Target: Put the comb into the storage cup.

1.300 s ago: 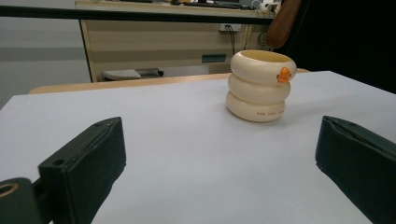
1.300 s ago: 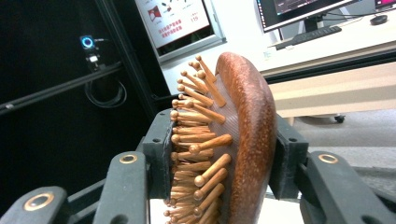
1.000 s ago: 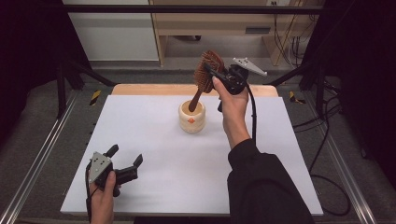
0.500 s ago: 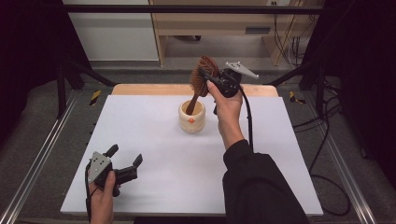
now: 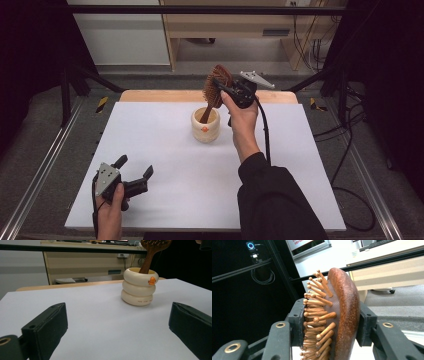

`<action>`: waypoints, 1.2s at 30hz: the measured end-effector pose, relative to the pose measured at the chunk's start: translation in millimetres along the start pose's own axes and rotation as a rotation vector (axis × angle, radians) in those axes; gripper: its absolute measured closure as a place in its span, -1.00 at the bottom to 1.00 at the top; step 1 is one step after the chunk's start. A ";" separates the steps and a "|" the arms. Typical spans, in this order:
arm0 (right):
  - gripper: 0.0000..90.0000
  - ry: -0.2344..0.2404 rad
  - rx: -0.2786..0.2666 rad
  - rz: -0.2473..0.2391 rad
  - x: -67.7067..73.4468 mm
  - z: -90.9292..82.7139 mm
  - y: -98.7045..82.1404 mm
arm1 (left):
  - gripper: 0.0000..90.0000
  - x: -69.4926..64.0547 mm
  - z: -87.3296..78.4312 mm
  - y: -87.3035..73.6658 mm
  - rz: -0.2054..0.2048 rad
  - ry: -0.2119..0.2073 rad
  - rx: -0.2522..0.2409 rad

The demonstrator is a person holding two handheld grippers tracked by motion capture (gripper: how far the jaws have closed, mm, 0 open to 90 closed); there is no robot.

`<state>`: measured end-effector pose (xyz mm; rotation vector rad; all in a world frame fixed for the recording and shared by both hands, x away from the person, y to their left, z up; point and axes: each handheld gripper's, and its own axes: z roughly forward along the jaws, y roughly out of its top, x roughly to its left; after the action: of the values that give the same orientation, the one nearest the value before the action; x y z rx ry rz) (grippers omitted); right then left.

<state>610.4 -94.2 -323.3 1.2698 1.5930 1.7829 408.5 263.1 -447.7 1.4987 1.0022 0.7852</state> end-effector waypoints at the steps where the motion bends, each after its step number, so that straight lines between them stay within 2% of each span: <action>1: 0.14 0.000 0.001 -0.001 -0.7 -0.1 -0.4 | -0.96 -0.1 -0.1 0.1 0.000 0.000 -0.001; 13: 0.14 -0.006 0.014 -0.005 -1.5 2.1 -6.0 | -0.95 0.3 0.3 0.0 -0.005 -0.001 -0.001; 36: 0.14 -0.002 0.025 0.023 -4.4 7.1 -17.7 | -0.95 0.4 0.5 -0.2 -0.004 -0.002 0.001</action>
<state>614.1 -89.5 -341.9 1.3057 1.6113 1.7797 409.1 263.2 -447.9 1.4978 1.0033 0.7806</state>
